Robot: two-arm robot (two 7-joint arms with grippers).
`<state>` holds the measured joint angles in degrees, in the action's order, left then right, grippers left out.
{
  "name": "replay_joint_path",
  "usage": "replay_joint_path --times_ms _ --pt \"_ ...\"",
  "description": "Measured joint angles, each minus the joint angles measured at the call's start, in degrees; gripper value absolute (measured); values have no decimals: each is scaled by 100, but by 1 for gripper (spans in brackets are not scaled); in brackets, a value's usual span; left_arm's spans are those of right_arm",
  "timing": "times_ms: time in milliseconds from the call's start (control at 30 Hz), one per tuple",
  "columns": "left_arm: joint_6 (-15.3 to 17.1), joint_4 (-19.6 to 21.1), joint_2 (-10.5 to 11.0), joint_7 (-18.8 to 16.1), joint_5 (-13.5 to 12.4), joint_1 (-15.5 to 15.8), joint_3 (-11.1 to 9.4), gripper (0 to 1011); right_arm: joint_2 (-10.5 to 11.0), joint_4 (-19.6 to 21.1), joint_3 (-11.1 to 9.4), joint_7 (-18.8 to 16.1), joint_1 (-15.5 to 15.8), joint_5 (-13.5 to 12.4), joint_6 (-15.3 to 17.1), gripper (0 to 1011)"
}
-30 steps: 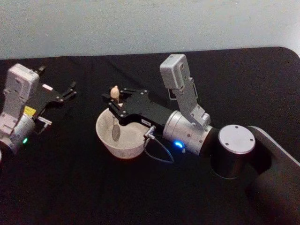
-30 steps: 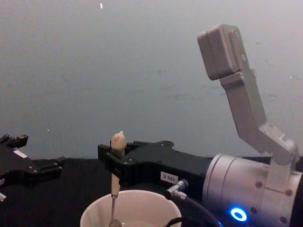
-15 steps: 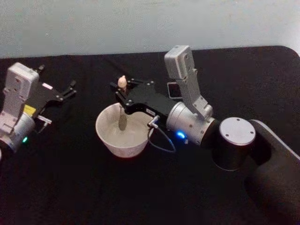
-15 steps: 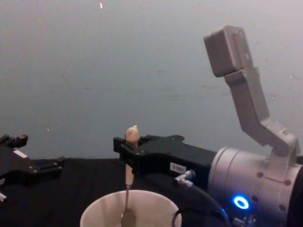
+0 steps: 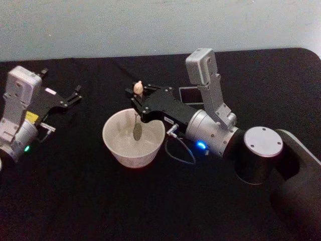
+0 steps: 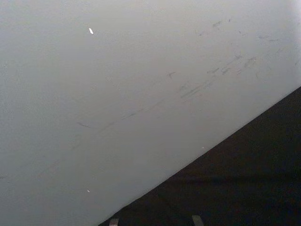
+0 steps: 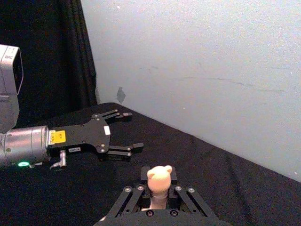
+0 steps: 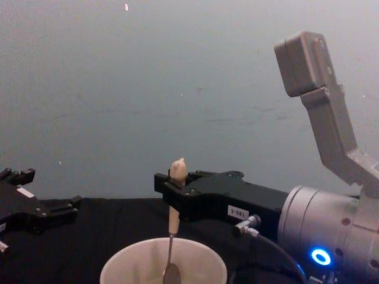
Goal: Pick up the stirring spoon with one hand, stir inside the cup, then place it back in its original position.
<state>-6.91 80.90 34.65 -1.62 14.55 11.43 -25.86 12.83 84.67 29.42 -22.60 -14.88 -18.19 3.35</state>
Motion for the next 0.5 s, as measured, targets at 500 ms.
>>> replay_joint_path --times_ms 500 --pt "0 0 0 0 0 0 0 1001 160 556 -209 -77 137 -286 21 188"
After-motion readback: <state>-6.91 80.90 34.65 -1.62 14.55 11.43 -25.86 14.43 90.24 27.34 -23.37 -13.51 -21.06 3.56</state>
